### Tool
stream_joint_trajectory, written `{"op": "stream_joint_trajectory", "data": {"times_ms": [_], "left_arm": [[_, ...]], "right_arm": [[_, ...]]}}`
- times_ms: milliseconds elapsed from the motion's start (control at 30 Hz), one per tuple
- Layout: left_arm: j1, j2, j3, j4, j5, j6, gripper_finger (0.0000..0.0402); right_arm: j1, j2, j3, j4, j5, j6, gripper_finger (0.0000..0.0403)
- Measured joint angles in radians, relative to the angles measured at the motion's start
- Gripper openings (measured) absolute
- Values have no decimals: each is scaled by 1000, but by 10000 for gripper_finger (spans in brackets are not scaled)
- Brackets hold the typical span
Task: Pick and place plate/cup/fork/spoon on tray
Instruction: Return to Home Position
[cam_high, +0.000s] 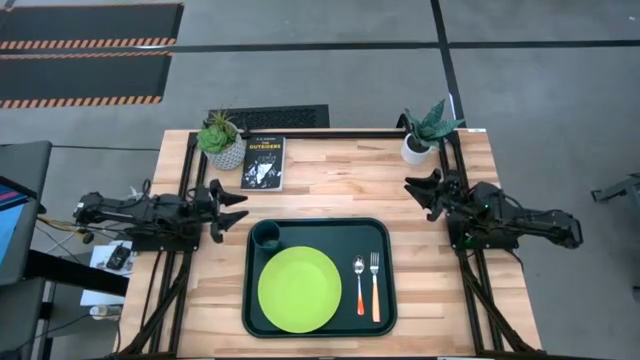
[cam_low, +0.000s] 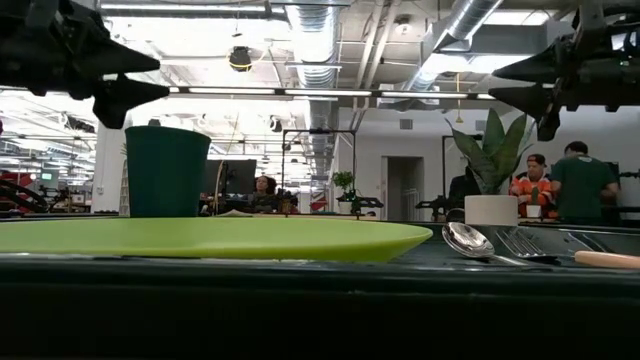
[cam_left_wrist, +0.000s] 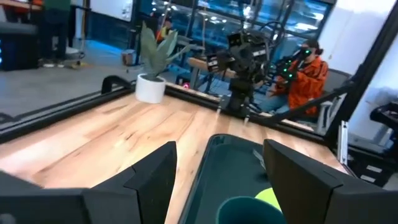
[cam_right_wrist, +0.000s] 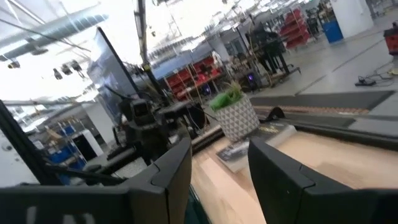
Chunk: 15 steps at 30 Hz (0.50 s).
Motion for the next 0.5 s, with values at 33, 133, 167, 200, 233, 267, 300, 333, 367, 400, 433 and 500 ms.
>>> {"op": "stream_joint_trajectory", "data": {"times_ms": [33,133,167,200,233,267,300,333,367,400,433,500], "left_arm": [[0,0,0,-6,-3,-8,229],[0,1,0,-28,-11,-24,229],[0,0,0,-39,-11,-33,229],[0,1,0,-51,-10,-50,229],[0,1,3,-60,-9,-69,229],[0,1,3,-61,-8,-84,229],[0,1,3,-61,-8,-92,229],[0,1,3,-62,-8,-95,229],[0,1,3,-63,-8,-96,229],[0,1,3,-63,-8,-94,229],[0,1,3,-63,-8,-86,229],[0,1,4,-65,-8,-76,229]], "right_arm": [[-1,0,0,-5,0,0,181],[-7,0,0,0,4,-1,183],[-10,0,0,-4,4,-1,183],[-12,0,0,-10,4,1,183],[-15,0,0,-24,3,6,182],[-15,0,0,-36,3,14,182],[-14,0,0,-45,3,18,182],[-14,0,0,-54,3,18,181],[-14,0,0,-65,3,18,181],[-14,0,0,-77,3,18,180],[-14,0,0,-84,3,18,180],[-14,0,0,-109,3,18,180]]}}
